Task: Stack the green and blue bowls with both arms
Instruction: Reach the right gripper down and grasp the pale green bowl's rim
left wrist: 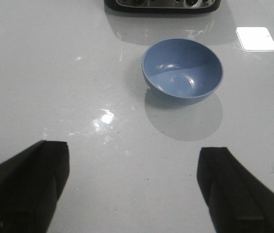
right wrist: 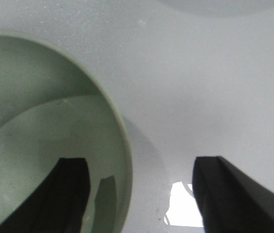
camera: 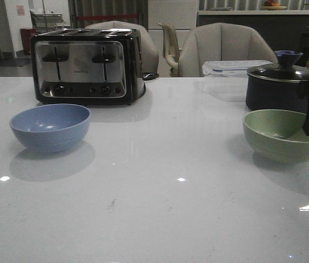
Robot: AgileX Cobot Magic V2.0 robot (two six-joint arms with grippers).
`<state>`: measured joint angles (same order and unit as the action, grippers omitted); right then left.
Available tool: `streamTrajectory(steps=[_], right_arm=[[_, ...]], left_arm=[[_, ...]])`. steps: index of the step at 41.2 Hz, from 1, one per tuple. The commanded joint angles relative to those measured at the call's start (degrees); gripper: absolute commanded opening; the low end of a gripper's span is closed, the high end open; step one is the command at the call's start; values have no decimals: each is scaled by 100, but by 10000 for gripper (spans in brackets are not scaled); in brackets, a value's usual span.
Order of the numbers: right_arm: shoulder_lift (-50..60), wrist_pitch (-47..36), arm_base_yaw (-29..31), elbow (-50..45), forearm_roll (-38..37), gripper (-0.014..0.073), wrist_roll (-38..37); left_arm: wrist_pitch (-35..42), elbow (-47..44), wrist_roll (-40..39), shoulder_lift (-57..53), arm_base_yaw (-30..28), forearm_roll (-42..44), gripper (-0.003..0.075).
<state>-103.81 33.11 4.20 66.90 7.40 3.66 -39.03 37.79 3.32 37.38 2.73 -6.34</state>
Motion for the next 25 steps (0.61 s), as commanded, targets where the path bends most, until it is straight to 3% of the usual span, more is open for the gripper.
streamTrajectory(steps=[1,13,20,25], right_arm=[[185,-306,38,199,49,434,25],[97,-250,38,265,49,127,25],[174,-90,38,303,68,36,25],[377,67,-21,348,114,34,25]], left_arm=[[380,173,-29,21,-6,-37,582],[380,173,-29,21,-6,-37,582],[380,173,-29,21,-6,-37,582],[380,173,-29,21,-6,-37,582]])
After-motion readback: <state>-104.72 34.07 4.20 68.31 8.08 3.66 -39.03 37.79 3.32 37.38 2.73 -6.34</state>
